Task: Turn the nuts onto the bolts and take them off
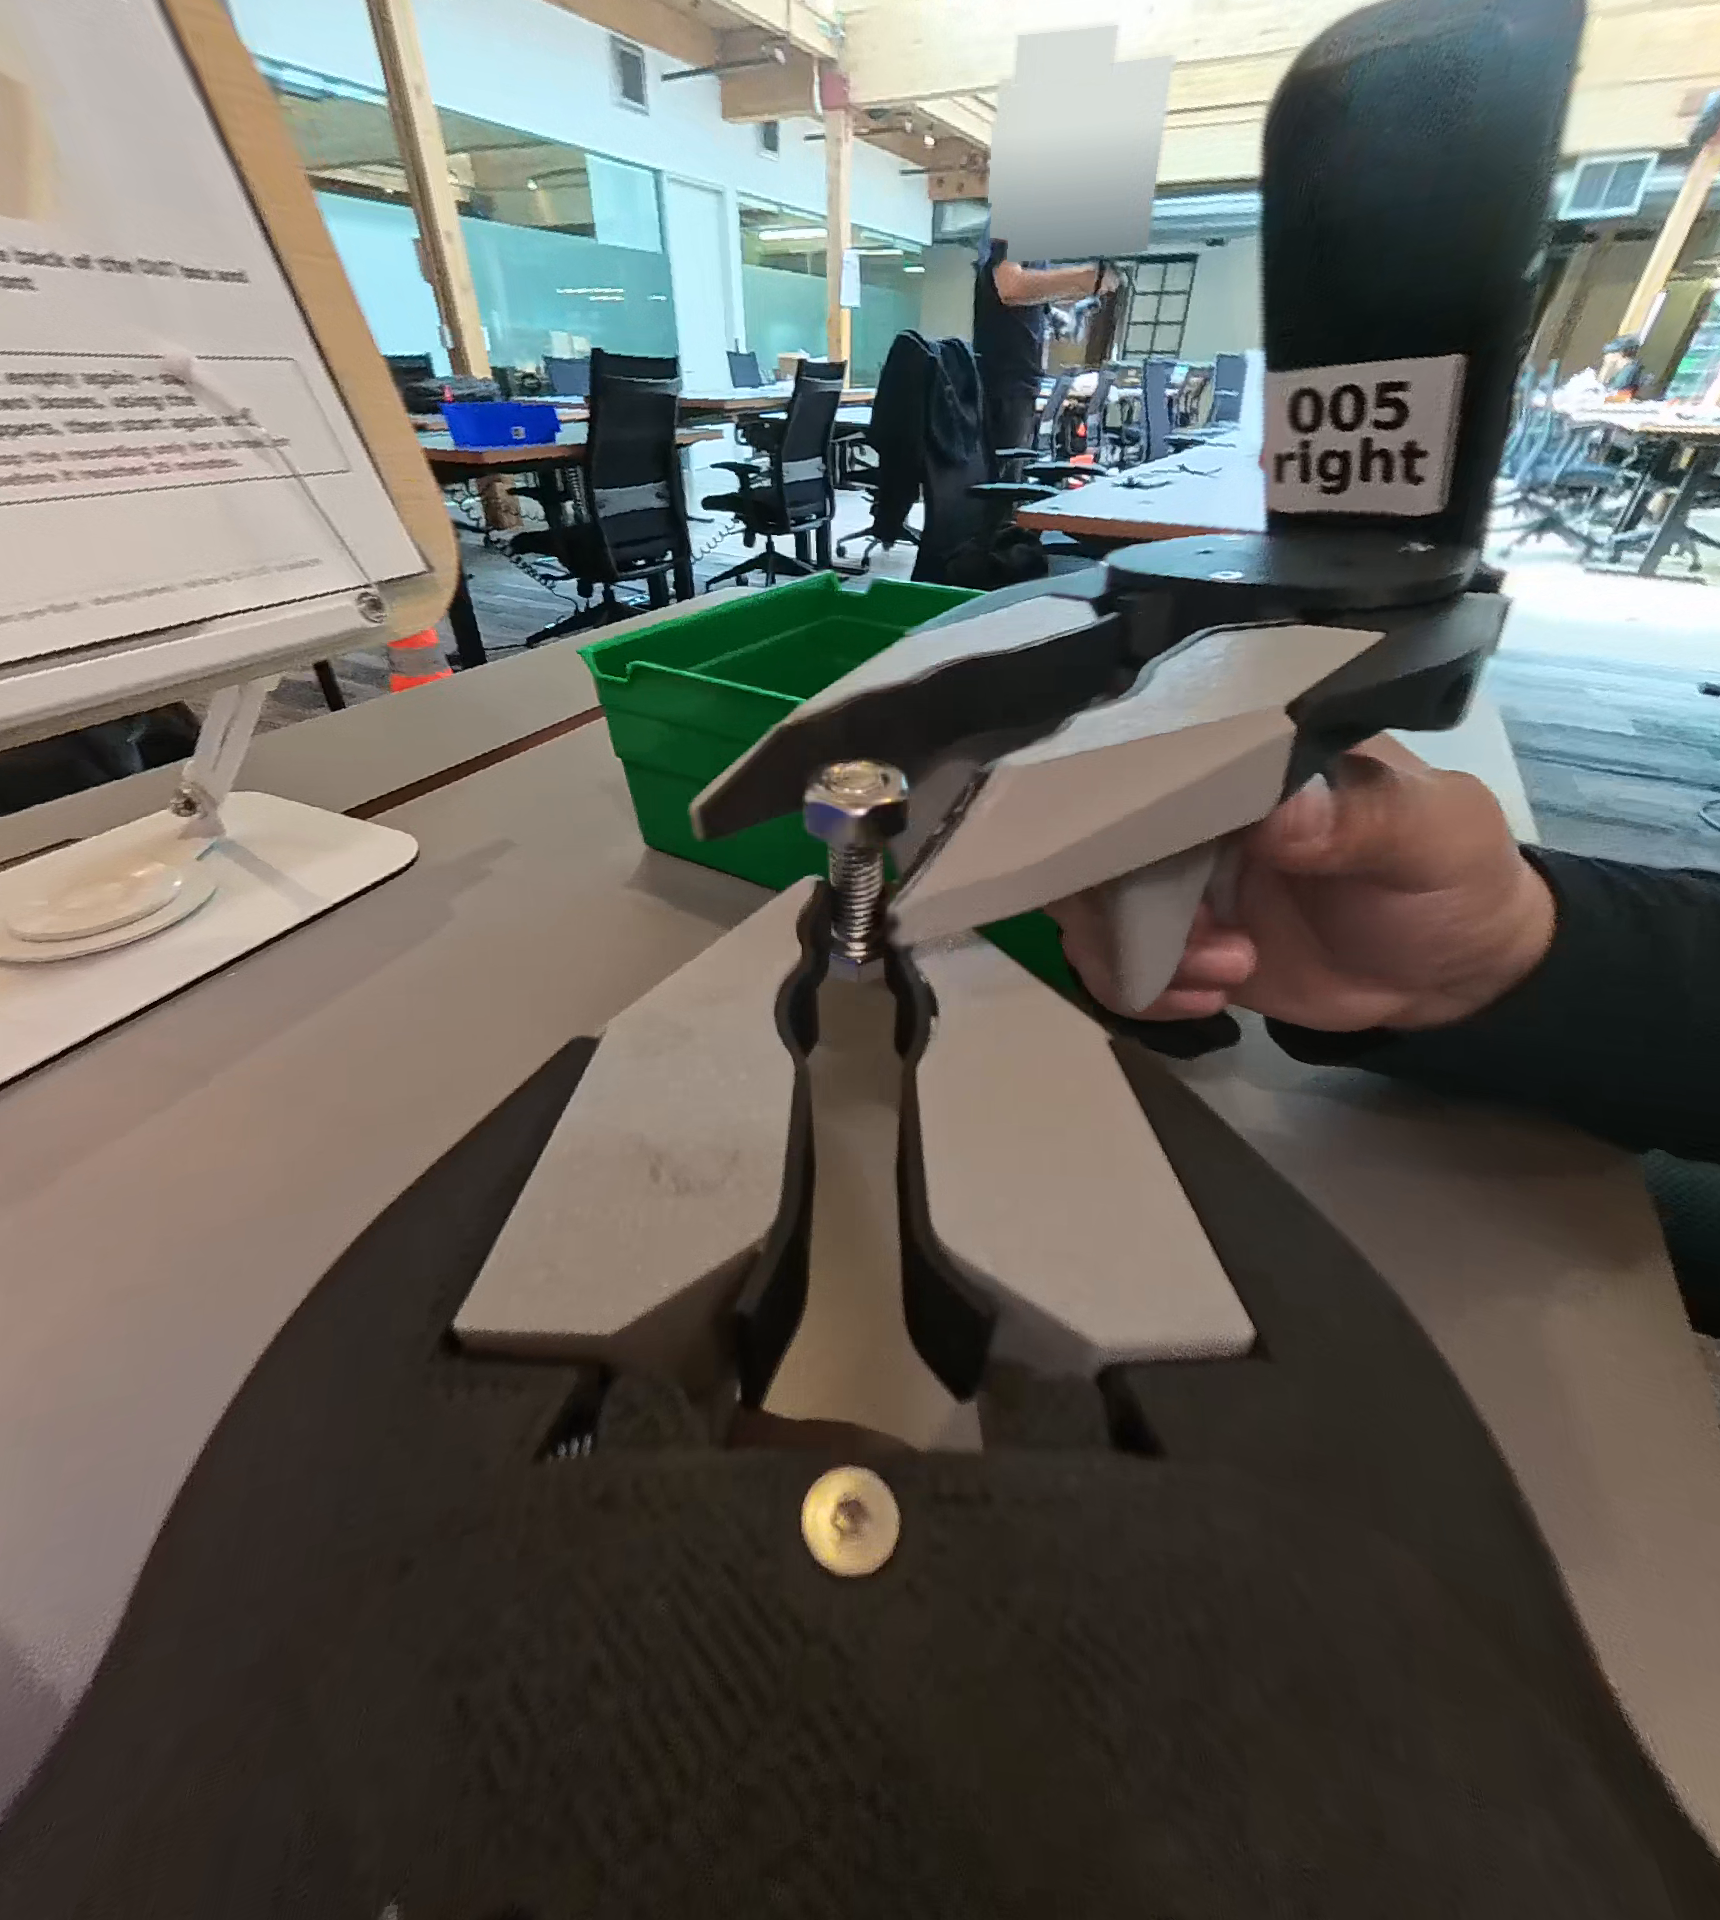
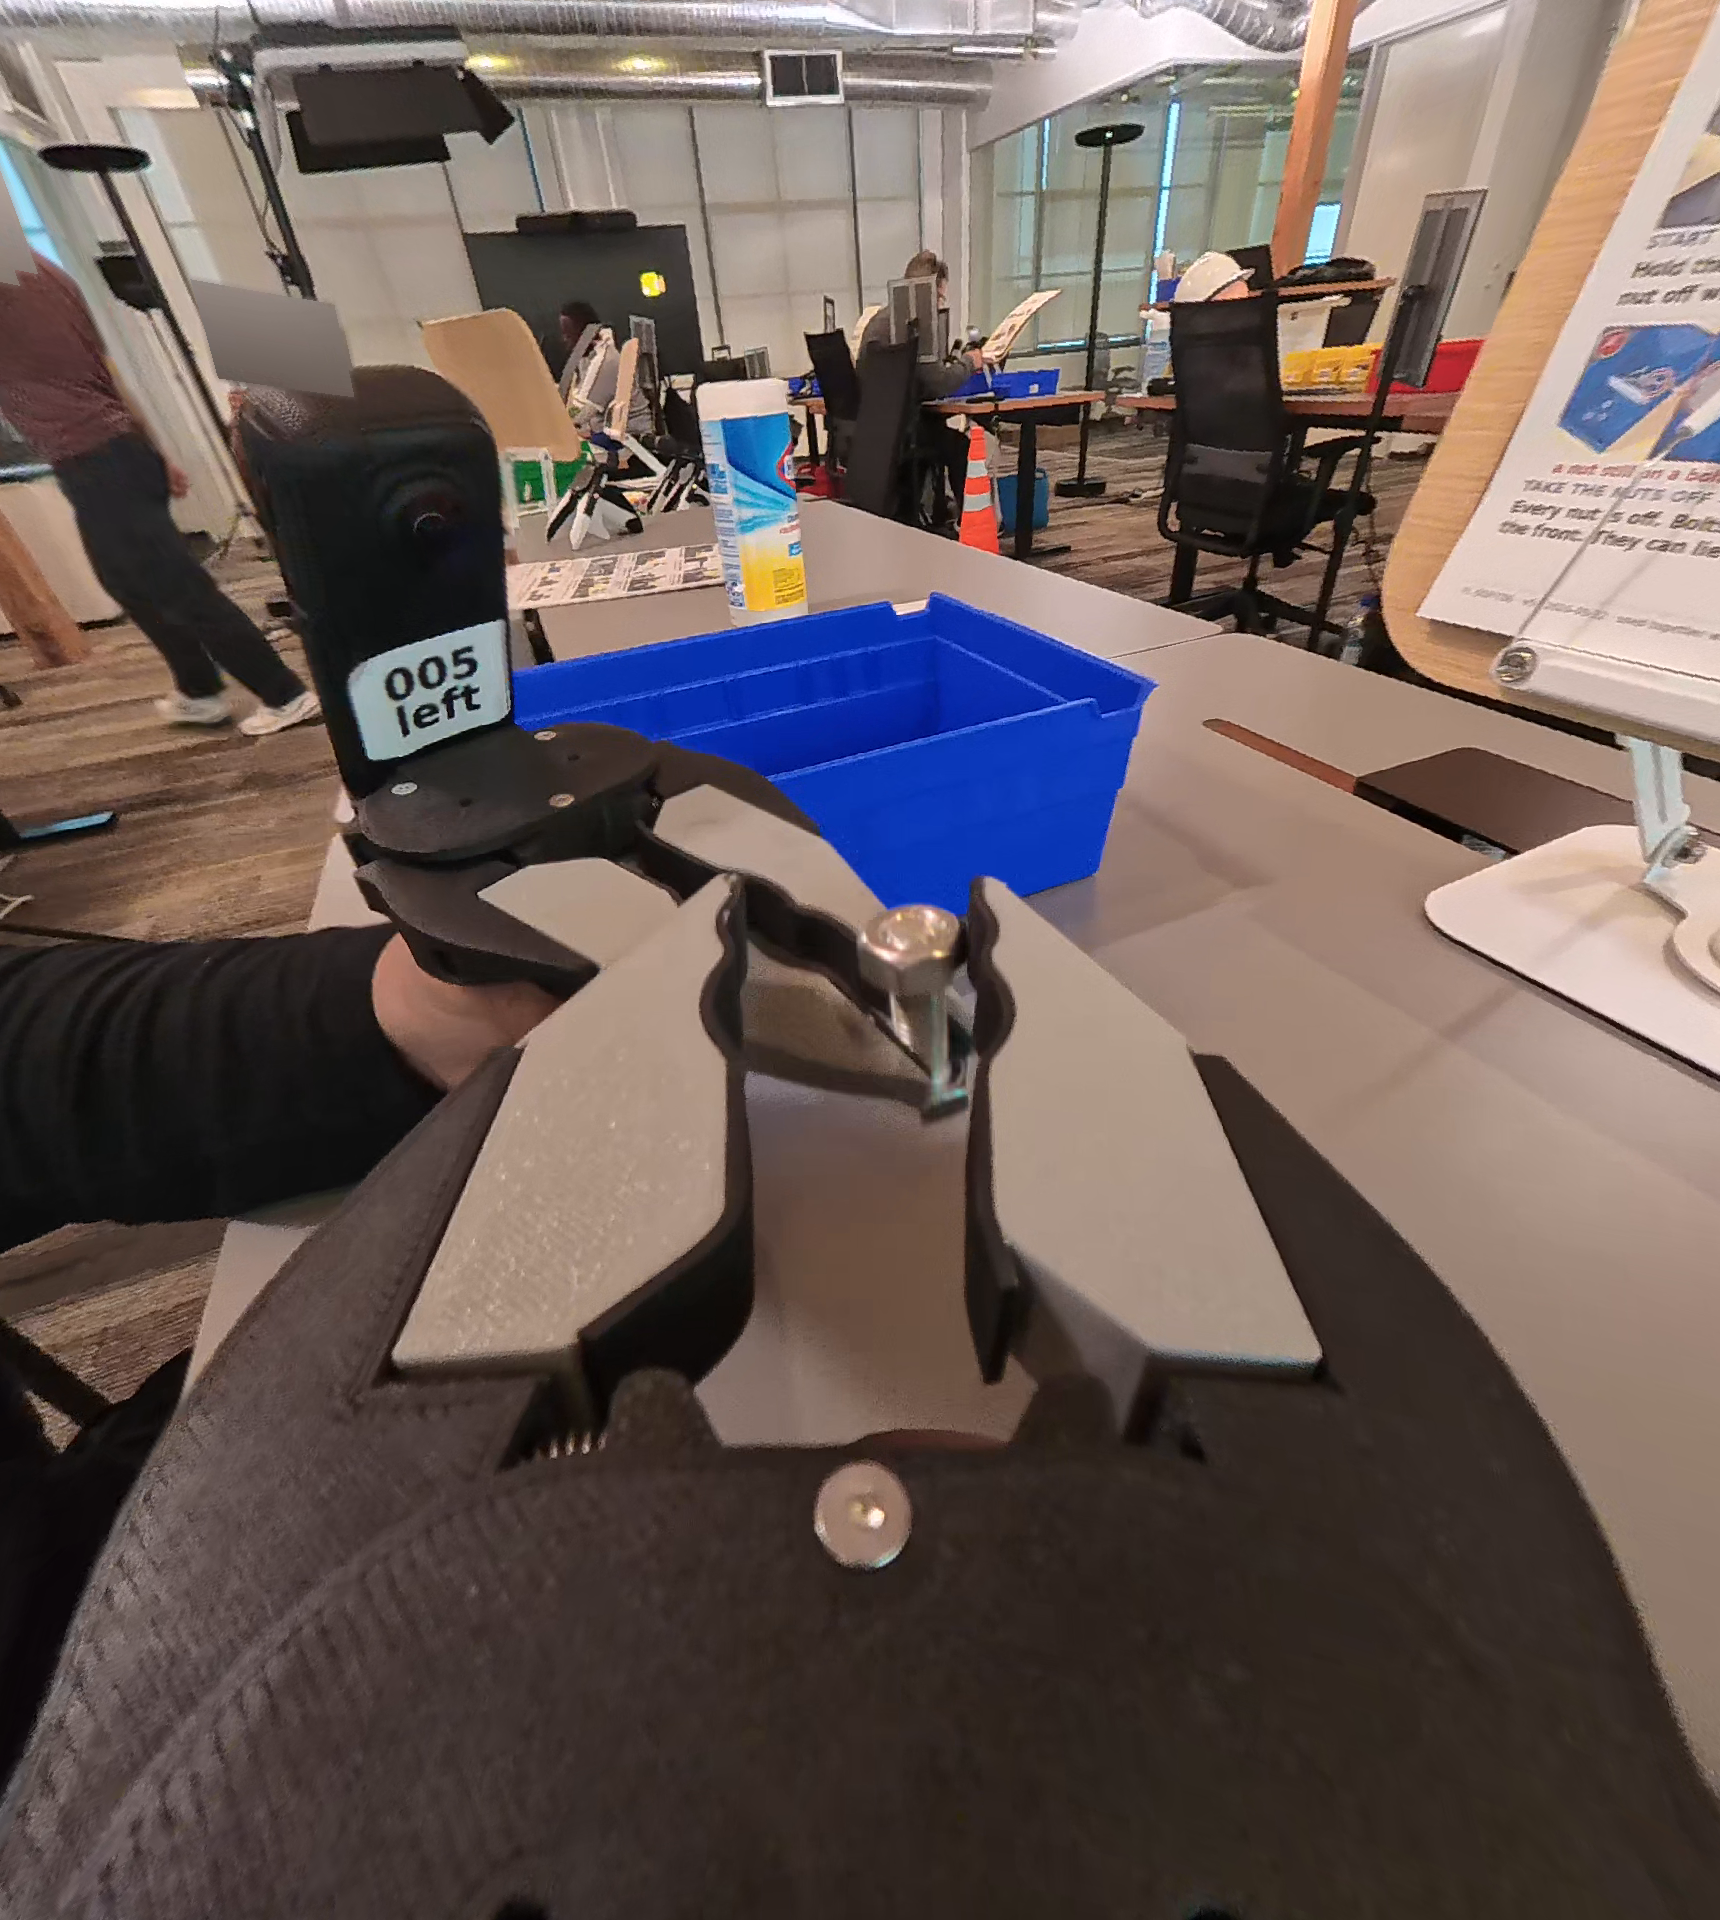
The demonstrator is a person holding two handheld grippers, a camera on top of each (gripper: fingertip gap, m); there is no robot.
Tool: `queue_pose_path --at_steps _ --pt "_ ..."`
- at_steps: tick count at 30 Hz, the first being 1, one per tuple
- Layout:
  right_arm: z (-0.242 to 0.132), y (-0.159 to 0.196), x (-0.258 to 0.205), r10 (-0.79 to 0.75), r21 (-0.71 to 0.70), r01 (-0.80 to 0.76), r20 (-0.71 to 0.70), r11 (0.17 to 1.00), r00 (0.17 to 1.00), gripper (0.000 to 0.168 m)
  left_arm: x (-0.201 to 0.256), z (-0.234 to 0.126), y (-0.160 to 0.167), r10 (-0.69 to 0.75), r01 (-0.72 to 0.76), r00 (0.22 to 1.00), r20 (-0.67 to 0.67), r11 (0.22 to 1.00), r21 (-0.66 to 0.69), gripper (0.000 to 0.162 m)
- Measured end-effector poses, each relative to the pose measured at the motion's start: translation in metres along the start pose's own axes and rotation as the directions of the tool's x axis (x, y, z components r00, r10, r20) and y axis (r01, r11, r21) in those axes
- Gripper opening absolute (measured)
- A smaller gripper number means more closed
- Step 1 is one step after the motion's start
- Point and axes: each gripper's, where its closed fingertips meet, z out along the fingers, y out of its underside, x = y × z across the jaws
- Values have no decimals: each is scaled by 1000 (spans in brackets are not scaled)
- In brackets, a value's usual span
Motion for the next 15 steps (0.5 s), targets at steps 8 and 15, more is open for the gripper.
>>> queue_pose_path --at_steps 8,15 --pt "-3 -4 4 -20 11 20 -29 1000 999 42 -6 -1 0 2 -2 1000 31 1000 -4 7" --pt "-4 -4 1 9 21 -9 9 1000 1000 38 -8 -3 -3 -20 19 999 34 1000 12 7"
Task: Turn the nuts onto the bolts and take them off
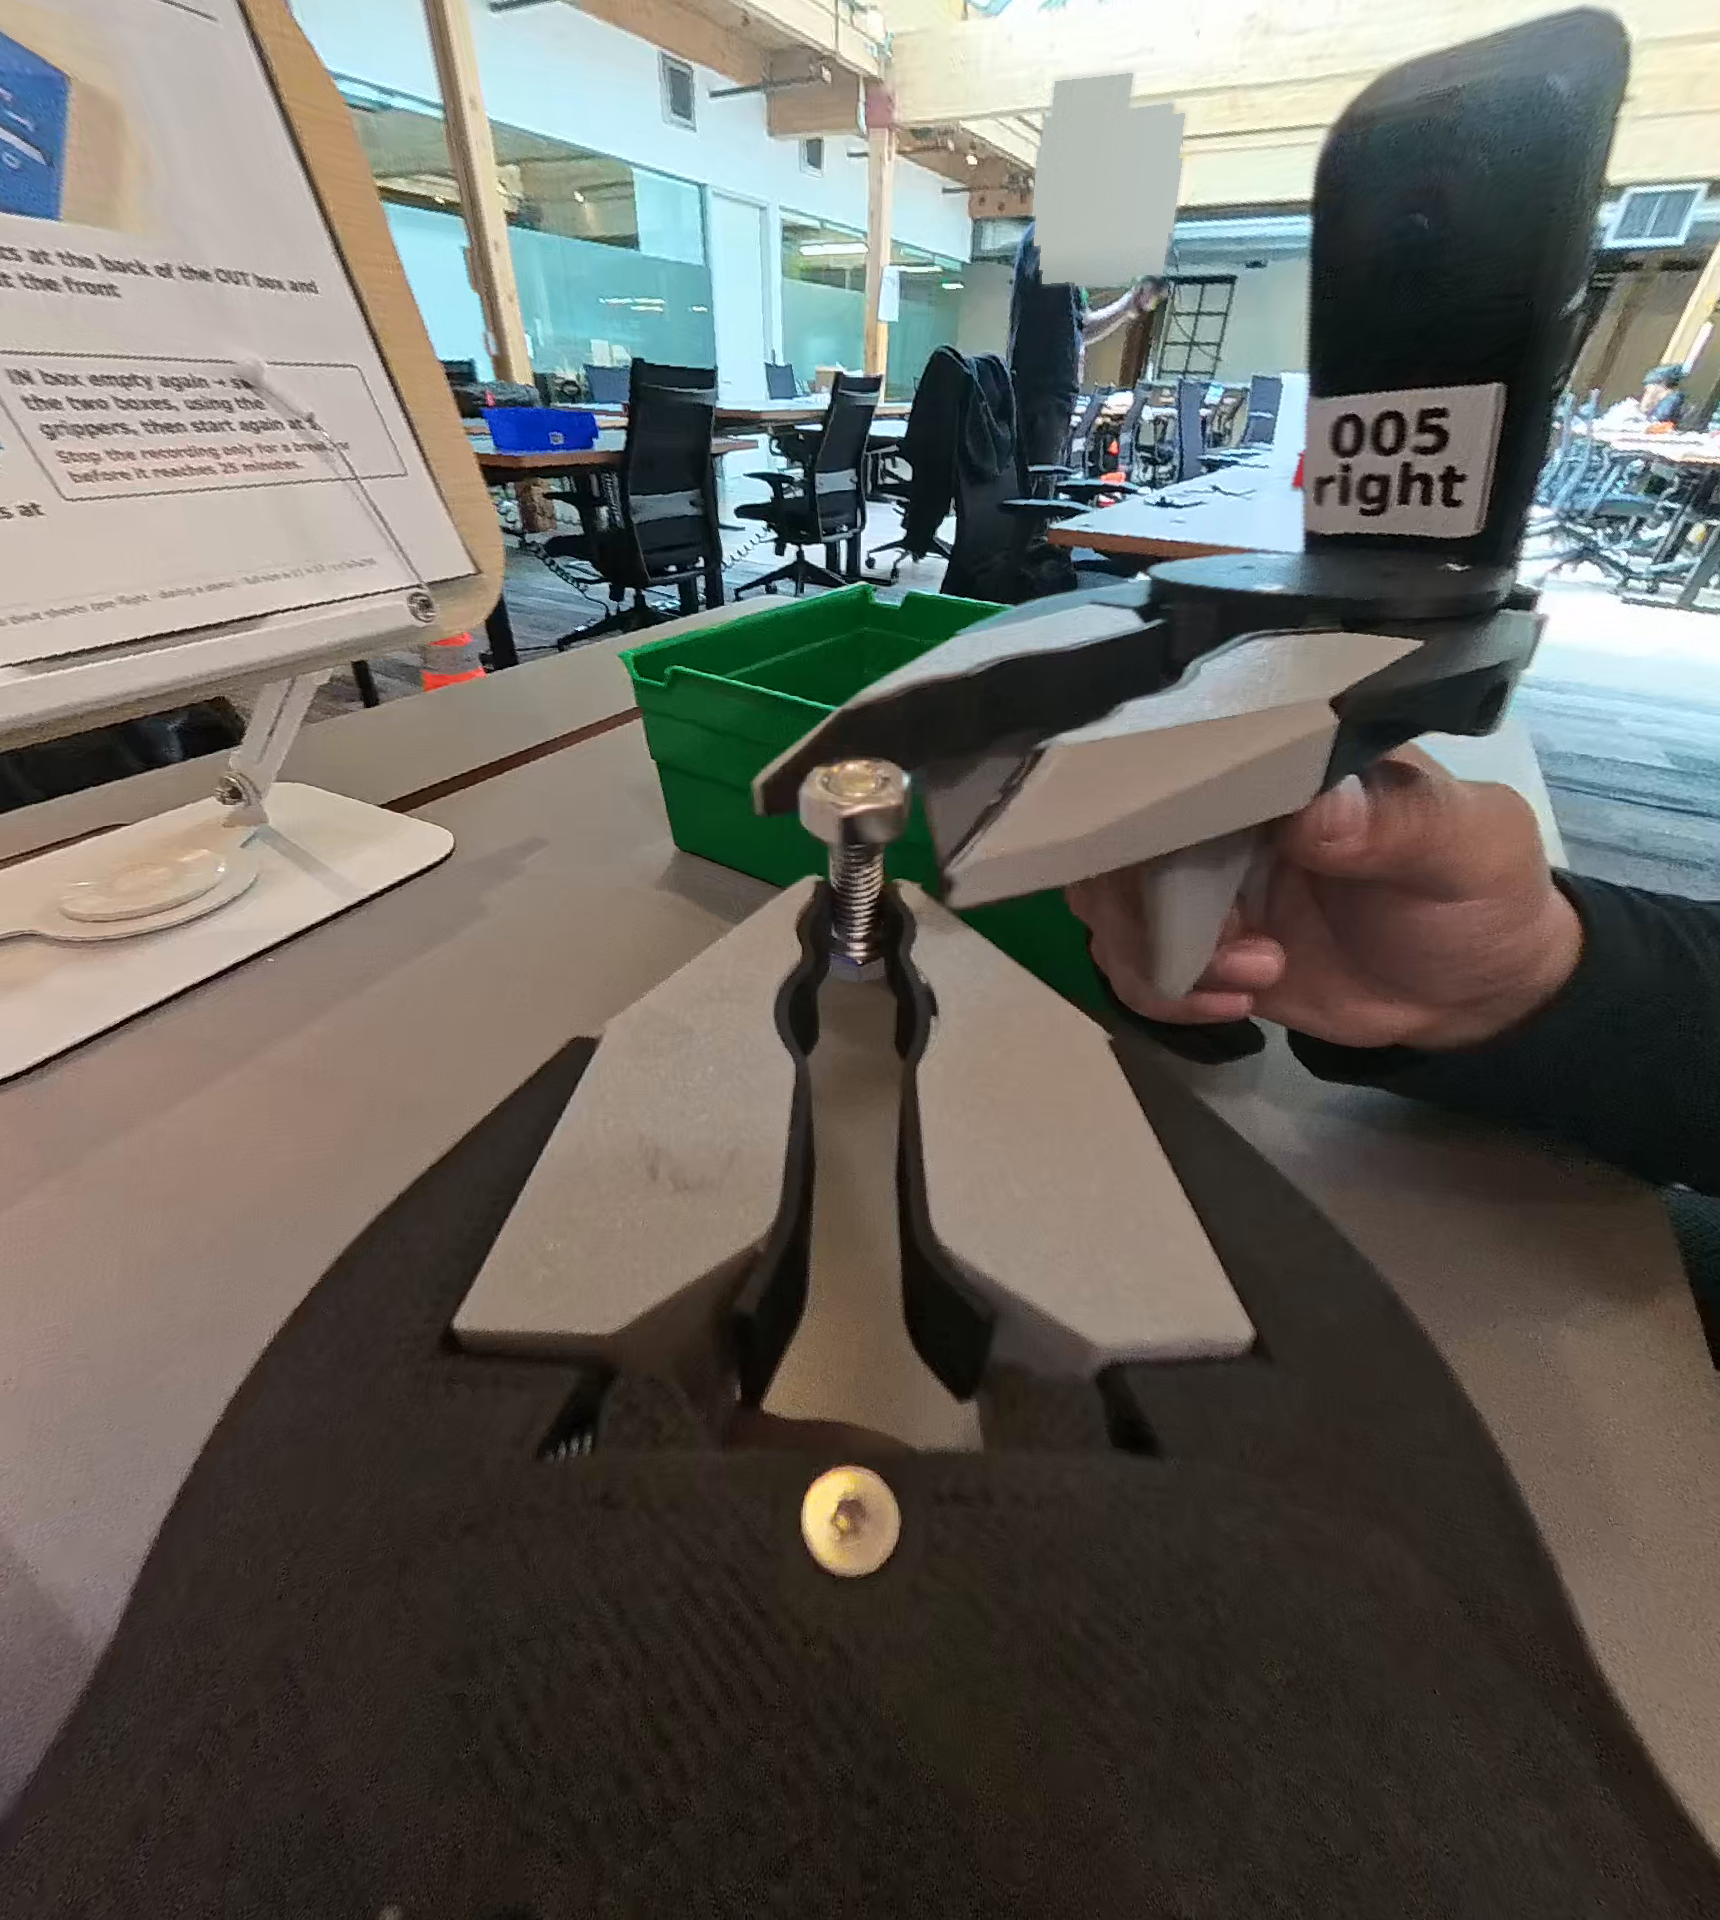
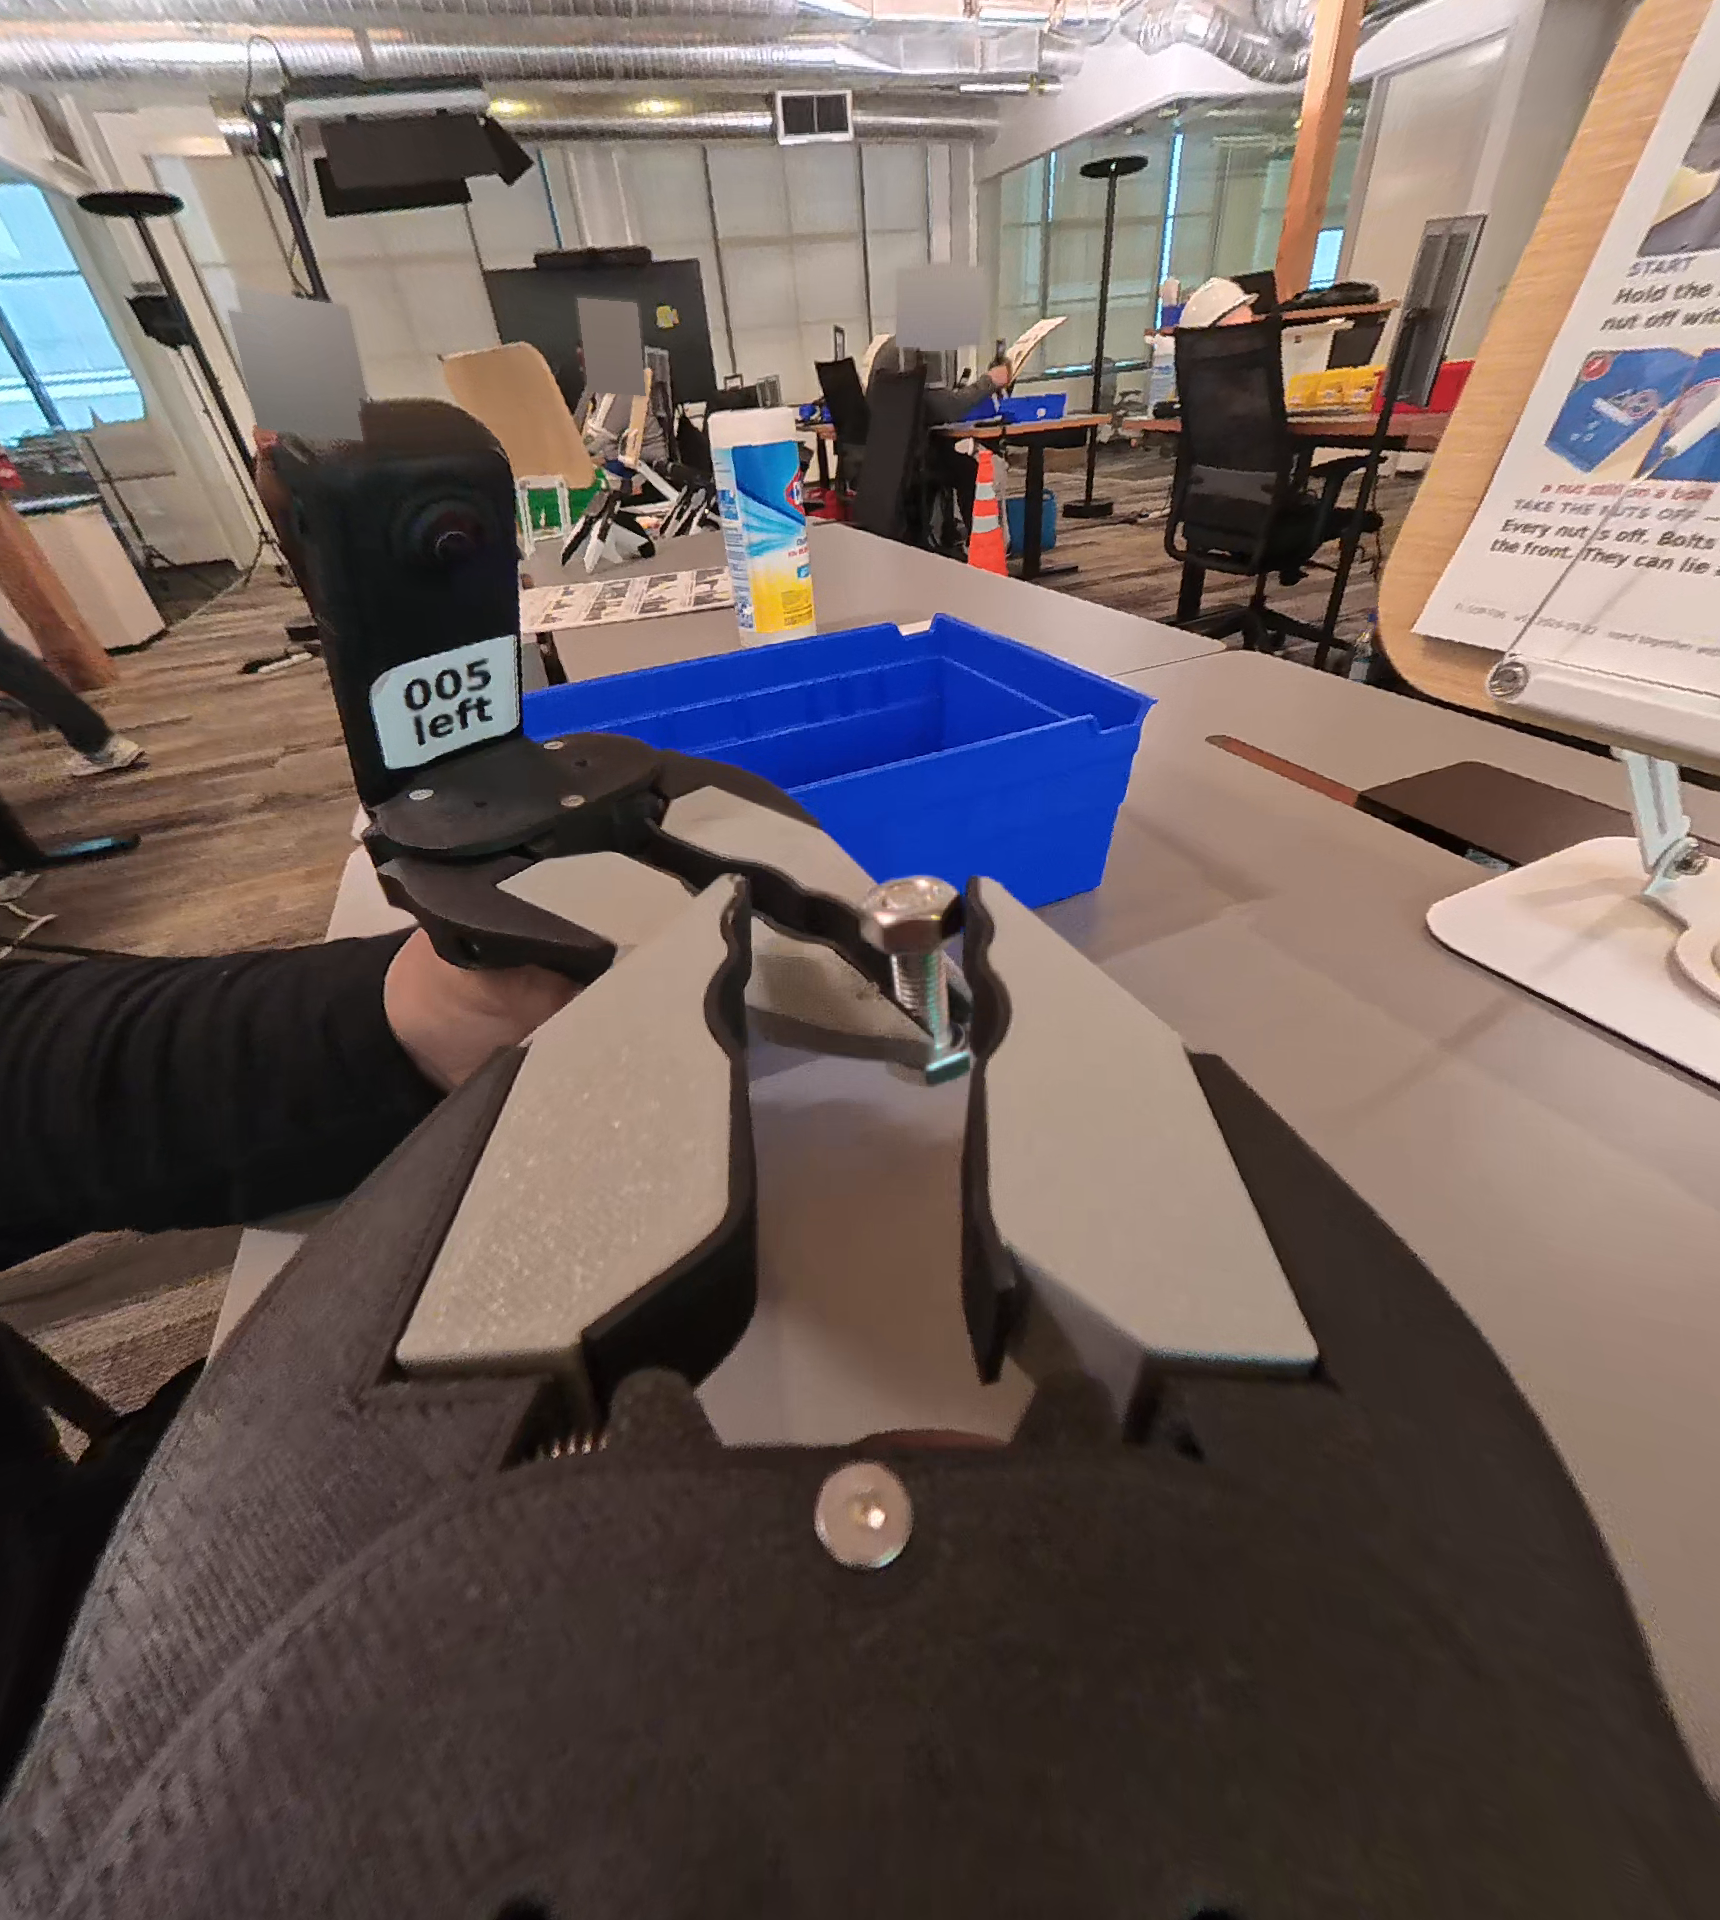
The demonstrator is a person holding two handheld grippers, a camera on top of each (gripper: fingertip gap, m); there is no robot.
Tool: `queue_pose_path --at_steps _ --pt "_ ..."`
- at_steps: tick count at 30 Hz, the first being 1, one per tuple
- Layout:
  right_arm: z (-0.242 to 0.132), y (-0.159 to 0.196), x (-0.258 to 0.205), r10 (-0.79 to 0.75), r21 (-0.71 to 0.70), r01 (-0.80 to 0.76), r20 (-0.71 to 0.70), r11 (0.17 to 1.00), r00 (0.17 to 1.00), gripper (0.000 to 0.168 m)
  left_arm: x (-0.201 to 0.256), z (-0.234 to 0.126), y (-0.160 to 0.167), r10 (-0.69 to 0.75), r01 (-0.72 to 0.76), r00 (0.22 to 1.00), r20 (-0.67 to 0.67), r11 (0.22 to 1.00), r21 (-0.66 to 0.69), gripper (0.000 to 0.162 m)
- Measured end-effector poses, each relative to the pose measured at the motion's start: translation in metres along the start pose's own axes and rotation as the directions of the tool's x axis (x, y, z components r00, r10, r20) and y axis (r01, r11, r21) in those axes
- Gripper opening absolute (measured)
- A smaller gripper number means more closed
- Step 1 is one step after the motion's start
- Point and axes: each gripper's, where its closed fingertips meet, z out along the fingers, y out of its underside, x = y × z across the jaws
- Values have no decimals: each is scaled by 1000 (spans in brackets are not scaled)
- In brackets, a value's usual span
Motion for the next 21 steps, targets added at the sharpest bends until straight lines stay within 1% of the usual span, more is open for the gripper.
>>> queue_pose_path --at_steps 4,7,12,15,16,19,21 --pt "7 9 -6 -2 -34 2 26 999 1000 42 13 6 7 29 -30 999 -39 999 -29 6" --pt "8 11 -7 -18 -44 19 18 999 1000 41 14 6 8 53 -54 998 -36 998 -34 6" --pt "0 -1 0 -23 4 23 -21 1000 1000 41 2 0 -1 21 -21 1000 6 1000 3 7" --pt "-1 -2 1 -8 13 8 -14 1000 1000 38 -2 -1 -3 -1 1 1000 10 1000 13 7" --pt "0 0 -1 -6 6 6 1 1000 1000 36 0 -1 -2 0 0 1000 5 1000 8 7" --pt "7 7 -7 -12 -22 13 16 1000 1000 42 9 3 2 17 -17 999 -28 1000 -9 7" --pt "10 12 -9 -26 -43 27 18 999 999 41 16 6 6 39 -40 998 -45 999 -23 6"
